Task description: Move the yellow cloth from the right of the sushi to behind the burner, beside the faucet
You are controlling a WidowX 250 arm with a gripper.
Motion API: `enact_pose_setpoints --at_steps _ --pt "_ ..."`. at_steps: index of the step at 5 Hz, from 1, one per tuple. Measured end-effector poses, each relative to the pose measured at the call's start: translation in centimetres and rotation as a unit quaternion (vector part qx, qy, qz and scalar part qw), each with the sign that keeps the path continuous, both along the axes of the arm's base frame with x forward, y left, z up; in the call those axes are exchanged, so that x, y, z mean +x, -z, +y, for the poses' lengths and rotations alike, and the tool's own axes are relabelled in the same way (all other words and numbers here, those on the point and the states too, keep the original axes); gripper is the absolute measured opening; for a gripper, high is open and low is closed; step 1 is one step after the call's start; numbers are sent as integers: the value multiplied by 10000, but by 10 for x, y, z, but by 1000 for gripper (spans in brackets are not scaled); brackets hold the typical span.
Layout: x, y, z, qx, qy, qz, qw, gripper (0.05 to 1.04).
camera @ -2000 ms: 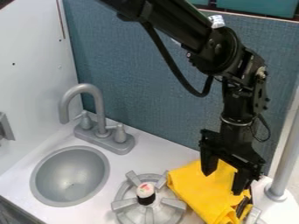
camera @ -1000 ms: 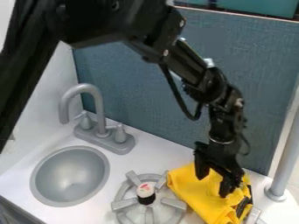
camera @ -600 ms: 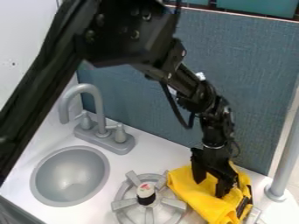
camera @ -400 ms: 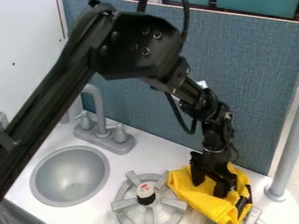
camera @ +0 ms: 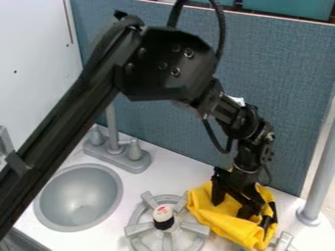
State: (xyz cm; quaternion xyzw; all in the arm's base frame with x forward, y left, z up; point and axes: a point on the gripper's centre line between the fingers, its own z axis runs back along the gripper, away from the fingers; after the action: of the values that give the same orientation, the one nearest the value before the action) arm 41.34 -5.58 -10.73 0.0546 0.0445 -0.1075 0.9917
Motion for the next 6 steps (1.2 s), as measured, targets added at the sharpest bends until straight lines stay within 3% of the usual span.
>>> enact_pose_setpoints --at_steps 1,4,5,6 --pt "2 1 24 -44 -494 -184 9986 1001" --pt "0 -3 124 -175 -2085 -812 9745 1001" --pt "-14 -4 145 -71 -2477 -639 9667 1001" --pt "-23 -19 143 -95 -2607 -857 9616 1001"
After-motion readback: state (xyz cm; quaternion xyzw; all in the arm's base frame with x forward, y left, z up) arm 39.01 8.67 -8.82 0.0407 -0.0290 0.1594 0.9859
